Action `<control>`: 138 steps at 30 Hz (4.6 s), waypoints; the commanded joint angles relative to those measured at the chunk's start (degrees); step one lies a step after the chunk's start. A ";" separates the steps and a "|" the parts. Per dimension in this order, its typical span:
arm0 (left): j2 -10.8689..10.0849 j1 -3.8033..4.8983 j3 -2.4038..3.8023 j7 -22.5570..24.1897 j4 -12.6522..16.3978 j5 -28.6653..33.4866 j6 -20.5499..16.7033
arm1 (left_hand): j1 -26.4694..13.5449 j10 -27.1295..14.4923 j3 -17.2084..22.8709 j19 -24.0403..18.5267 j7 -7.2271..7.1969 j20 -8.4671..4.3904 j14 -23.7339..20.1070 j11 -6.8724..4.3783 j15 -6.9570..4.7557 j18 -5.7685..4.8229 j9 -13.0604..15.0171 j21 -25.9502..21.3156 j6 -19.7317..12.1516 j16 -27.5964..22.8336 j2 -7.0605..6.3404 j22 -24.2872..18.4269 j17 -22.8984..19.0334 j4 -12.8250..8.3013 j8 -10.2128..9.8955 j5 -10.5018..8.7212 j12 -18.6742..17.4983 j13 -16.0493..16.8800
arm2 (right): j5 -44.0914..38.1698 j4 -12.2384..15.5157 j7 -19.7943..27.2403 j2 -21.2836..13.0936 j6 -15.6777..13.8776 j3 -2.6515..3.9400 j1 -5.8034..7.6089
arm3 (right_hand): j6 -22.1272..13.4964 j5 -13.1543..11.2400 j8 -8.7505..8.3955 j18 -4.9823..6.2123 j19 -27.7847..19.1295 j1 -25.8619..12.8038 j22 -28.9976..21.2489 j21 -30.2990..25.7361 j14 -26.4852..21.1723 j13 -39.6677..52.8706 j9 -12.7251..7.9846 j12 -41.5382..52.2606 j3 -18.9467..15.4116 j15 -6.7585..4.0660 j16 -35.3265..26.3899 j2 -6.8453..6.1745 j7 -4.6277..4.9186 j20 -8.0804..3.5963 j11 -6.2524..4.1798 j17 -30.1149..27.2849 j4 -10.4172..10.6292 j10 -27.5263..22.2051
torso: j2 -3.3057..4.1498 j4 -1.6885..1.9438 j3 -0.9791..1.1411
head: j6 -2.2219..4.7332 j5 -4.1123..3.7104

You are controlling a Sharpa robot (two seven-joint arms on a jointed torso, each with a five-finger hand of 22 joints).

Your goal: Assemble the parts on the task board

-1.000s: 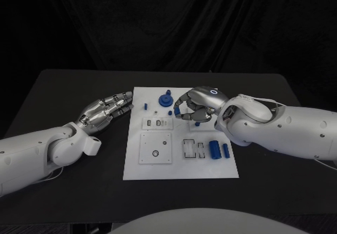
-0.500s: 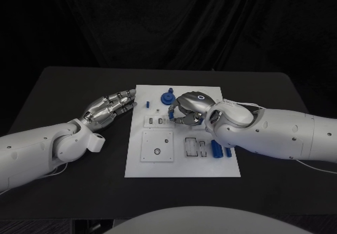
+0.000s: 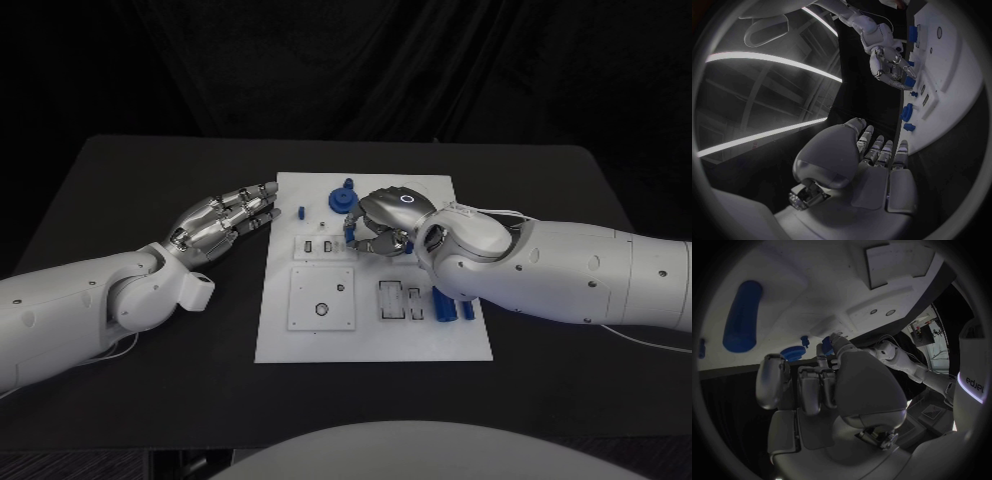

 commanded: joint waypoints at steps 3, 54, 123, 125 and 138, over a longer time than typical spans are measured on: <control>0.13 -0.07 0.05 4.79 -0.09 0.11 0.94 | -0.48 0.08 0.22 -0.09 0.00 0.36 0.07 0.16 0.21 -0.14 0.03 0.31 -0.23 0.22 0.00 0.08 0.07 -0.03 -0.15 -0.10 0.13 -0.02 | -0.77 -0.05 -2.19 0.25 1.73 0.01 -0.22 | -0.67 0.10 -0.55 0.77 -0.02 -0.56 10.47 -0.48 6.04 15.09 0.51 0.15 0.01 0.38 0.17 -0.06 0.51 0.32 0.65 15.10 -0.27 5.97 | -0.08 0.00 -0.02 | -0.26 -0.14; 0.35 -0.52 0.06 5.91 -0.62 0.11 -0.82 | -1.09 0.05 1.40 0.03 0.09 0.70 0.05 0.42 0.43 -0.02 0.11 0.38 0.15 0.21 -0.35 0.12 0.06 -0.43 0.00 0.11 0.22 -0.01 | -0.77 -0.64 1.29 0.20 -0.71 0.02 -0.75 | -30.76 -14.98 -8.19 0.63 0.61 -1.26 10.76 0.17 6.04 14.99 -11.42 0.01 -4.85 -0.49 0.17 -9.07 -1.18 -0.23 -0.51 15.10 10.17 5.84 | -0.13 -0.09 0.00 | 0.75 0.42; 16.77 10.64 0.10 -52.00 -1.12 -60.32 -7.85 | -15.19 84.99 -16.69 71.68 2.77 -6.95 86.81 -5.81 -8.06 -4.76 17.28 80.43 27.40 88.91 -0.60 68.85 88.30 9.16 9.48 -21.98 78.97 87.91 | -0.77 -2.75 -0.05 -12.75 -0.45 -0.65 2.42 | -8.92 -1.30 -5.95 0.50 0.63 4.44 10.85 0.48 6.04 15.09 -11.54 0.15 0.87 0.53 0.17 0.76 0.92 0.44 0.86 15.10 4.50 5.97 | -12.31 -3.10 5.58 | -0.76 7.29; 17.85 10.76 0.11 -54.09 -1.37 -60.35 -5.70 | -15.19 84.99 -16.63 72.59 2.53 -7.23 86.81 -6.06 -8.32 -4.99 19.78 80.96 27.05 88.91 -0.69 70.03 88.30 9.27 10.59 -21.96 78.97 87.91 | -0.77 -2.86 -0.19 -12.65 -0.67 -0.65 2.47 | -8.64 -1.15 -5.94 0.49 0.65 4.17 10.86 0.53 6.04 15.09 -11.57 0.15 0.88 0.60 0.17 0.72 0.99 0.51 0.93 15.10 4.59 5.97 | -12.32 -3.17 5.66 | -0.76 7.58; 24.45 10.96 0.11 -63.45 -5.89 -60.41 -0.57 | -19.10 84.99 -15.64 78.60 -0.24 -9.81 86.81 -8.69 -10.96 -6.39 42.34 83.26 25.81 88.91 -1.77 76.33 88.30 8.53 21.03 -23.46 78.97 87.91 | -0.77 -3.58 -0.39 -12.10 -0.78 -0.65 2.64 | -8.16 -0.37 -6.01 0.47 0.73 3.65 10.90 0.67 6.04 15.09 -11.69 0.15 1.01 0.72 0.17 0.69 1.13 0.64 1.06 15.10 4.72 5.97 | -12.37 -3.88 6.36 | -0.76 8.34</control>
